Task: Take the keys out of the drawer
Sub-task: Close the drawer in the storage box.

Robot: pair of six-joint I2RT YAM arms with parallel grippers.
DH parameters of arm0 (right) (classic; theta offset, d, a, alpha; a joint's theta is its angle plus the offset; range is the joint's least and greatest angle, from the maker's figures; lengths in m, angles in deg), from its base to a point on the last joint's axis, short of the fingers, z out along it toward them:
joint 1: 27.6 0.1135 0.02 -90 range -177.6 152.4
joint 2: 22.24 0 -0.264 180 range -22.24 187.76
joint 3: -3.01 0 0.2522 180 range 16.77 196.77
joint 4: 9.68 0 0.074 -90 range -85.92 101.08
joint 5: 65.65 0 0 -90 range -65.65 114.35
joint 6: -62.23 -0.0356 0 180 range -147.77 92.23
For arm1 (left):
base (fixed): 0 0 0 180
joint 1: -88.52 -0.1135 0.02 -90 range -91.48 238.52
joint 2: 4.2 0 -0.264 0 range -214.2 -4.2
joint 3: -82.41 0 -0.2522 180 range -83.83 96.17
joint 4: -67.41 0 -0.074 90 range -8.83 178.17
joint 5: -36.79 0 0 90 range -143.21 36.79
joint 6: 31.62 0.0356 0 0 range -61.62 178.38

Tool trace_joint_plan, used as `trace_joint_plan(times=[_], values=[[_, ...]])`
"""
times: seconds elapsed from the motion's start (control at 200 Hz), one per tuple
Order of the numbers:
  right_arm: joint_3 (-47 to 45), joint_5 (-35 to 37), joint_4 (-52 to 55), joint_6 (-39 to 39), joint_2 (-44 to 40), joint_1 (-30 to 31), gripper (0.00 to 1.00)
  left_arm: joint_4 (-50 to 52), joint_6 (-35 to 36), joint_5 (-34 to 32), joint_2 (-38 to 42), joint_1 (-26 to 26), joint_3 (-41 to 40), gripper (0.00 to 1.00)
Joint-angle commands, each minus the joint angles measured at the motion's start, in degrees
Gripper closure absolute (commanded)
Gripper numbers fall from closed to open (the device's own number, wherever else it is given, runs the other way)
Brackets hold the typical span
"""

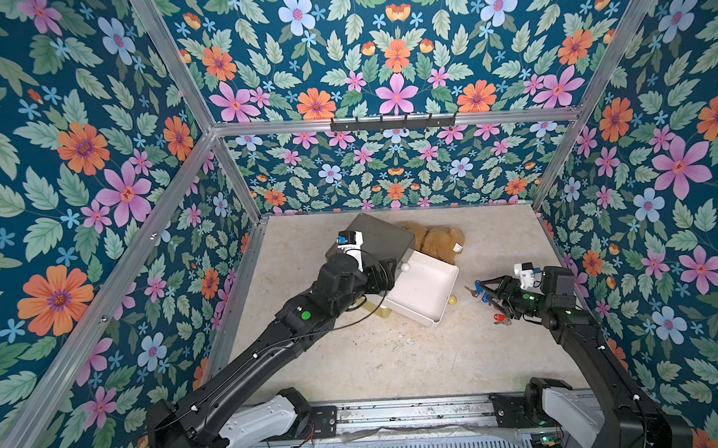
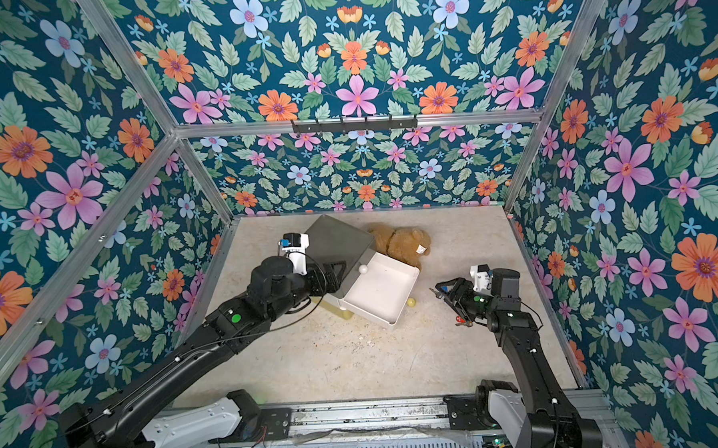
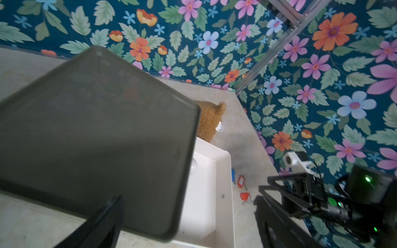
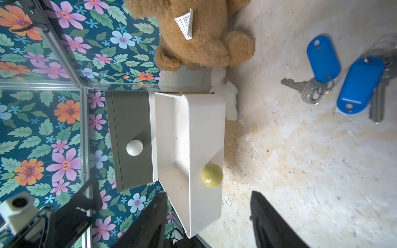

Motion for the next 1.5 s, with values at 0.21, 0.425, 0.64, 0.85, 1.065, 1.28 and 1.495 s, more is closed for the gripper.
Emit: trace_joint_plan(times=[0.21,0.425,0.64,0.85,1.065,1.28,1.495], values=[[-1.0,-0.8,-6.1,-3.3,2.1,3.4,0.65,8.8,3.5,10.3,-11.7,-8.2,12.9,0.01],[-0.5,0.4,-9.3,-4.2,6.1,6.4,0.75,7.4,2.5,13.5,-14.7,-10.0,12.7,0.01],[-0.1,1.7,-13.8,-5.7,11.0,9.1,0.75,7.3,2.0,14.9,-15.1,-10.6,11.1,0.01],[2.4,3.2,-17.1,-6.3,16.5,12.9,0.75,6.9,1.6,15.7,-15.2,-10.8,9.3,0.01],[4.7,4.2,-20.2,-7.8,20.9,16.0,0.84,6.1,1.4,16.5,-15.3,-10.8,8.3,0.01],[6.6,5.0,-23.0,-9.4,23.7,19.2,0.87,6.0,1.6,16.6,-15.1,-10.8,7.7,0.01],[9.2,5.6,-25.2,-10.3,27.5,21.5,0.88,5.7,1.7,16.8,-14.9,-10.9,7.1,0.01]])
